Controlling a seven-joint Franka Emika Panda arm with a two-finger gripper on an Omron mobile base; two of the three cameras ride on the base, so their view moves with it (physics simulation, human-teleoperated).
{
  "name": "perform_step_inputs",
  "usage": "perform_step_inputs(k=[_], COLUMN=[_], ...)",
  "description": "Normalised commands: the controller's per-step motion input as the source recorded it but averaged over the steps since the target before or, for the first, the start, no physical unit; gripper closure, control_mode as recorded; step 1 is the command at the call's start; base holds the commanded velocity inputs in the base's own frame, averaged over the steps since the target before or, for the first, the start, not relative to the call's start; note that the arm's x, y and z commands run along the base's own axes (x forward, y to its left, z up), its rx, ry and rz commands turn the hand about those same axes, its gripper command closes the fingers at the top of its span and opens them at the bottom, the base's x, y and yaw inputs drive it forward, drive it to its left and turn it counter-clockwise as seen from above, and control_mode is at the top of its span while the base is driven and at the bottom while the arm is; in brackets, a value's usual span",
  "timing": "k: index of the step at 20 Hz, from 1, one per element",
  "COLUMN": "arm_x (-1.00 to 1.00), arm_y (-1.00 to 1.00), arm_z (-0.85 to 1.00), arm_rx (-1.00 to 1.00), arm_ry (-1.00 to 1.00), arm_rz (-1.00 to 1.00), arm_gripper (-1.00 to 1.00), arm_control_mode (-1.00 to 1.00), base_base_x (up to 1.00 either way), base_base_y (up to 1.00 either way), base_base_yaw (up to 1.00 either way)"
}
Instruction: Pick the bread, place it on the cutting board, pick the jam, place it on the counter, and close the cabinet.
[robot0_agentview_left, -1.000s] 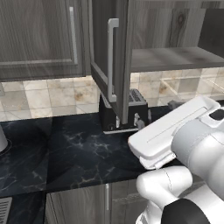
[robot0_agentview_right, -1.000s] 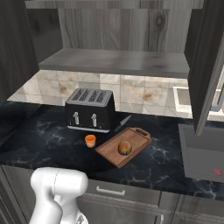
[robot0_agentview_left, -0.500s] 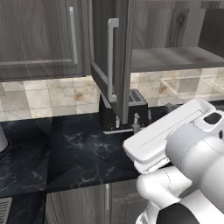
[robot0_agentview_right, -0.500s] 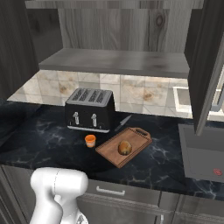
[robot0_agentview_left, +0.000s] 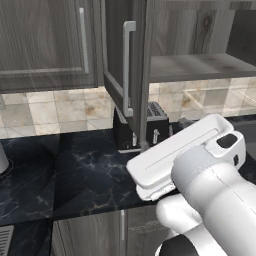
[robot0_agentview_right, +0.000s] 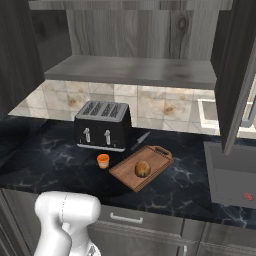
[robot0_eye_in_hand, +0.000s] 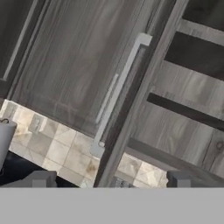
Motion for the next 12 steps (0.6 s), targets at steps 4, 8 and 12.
perform_step_inputs(k=[4, 8, 12], arm_x=[0.08, 0.09, 0.05], arm_y=[0.1, 0.08, 0.01], arm_z=[-0.12, -0.15, -0.23], arm_rx=[0.0, 0.0, 0.0], arm_ry=[-0.12, -0.12, -0.11], arm_rz=[-0.05, -0.07, -0.09], arm_gripper=[-1.0, -1.0, -1.0], arm_control_mode=[-1.0, -1.0, -1.0], base_base_x=[0.0, 0.0, 0.0], base_base_y=[0.0, 0.0, 0.0], base_base_yaw=[0.0, 0.0, 0.0])
